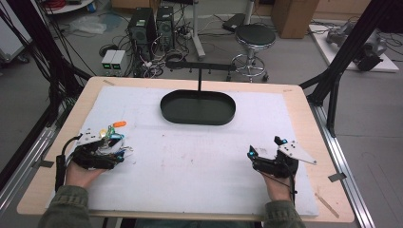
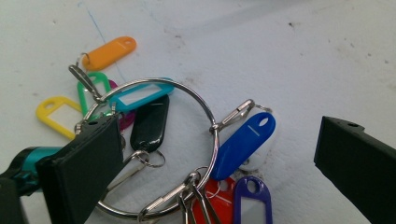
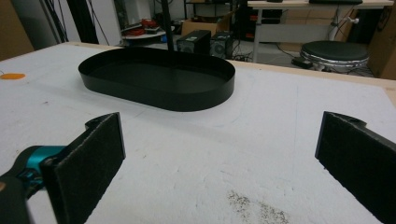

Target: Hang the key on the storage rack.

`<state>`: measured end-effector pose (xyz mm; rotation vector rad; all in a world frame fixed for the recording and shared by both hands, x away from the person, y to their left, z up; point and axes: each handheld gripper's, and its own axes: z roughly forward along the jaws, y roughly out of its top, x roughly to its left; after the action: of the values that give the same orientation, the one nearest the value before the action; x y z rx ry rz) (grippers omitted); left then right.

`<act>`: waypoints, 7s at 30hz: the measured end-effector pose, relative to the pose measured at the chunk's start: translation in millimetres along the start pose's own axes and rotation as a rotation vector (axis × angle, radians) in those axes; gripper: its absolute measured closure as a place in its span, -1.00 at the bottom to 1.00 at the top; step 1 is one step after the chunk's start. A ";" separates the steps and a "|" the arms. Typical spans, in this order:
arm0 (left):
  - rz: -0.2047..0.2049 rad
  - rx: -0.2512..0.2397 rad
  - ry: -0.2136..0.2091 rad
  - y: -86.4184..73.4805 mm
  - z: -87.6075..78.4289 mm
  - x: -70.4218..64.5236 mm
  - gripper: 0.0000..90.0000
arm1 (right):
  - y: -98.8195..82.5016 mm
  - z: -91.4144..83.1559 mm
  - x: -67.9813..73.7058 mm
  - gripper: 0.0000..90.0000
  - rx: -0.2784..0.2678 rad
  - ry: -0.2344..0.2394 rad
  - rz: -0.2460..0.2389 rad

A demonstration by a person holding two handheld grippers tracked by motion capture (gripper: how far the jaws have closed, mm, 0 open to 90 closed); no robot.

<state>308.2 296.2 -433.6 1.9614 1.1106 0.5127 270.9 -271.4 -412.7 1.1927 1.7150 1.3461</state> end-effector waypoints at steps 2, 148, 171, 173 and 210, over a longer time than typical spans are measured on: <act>0.013 0.027 -0.008 -0.4 3.7 -1.7 -0.96 | -0.1 0.2 0.0 -0.99 0.001 0.001 -0.002; 0.175 -0.070 -0.179 228.0 -40.9 -34.0 0.92 | 0.1 -0.1 -1.1 -0.99 -0.002 0.001 -0.009; 0.187 -0.079 -0.231 261.5 1.3 -52.2 0.92 | 0.0 -1.7 -4.2 -0.99 -0.011 0.002 0.017; 0.187 -0.081 -0.231 264.2 4.6 -53.3 0.92 | 0.0 -1.7 -3.8 -0.99 -0.011 0.005 0.015; 0.165 -0.081 -0.271 290.4 82.3 -60.7 0.92 | -0.2 -4.2 -3.9 -0.99 -0.007 0.010 0.014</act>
<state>481.8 124.3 -246.4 1.9911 0.7531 0.3587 268.6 -276.6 -411.9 1.1983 1.7105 1.3676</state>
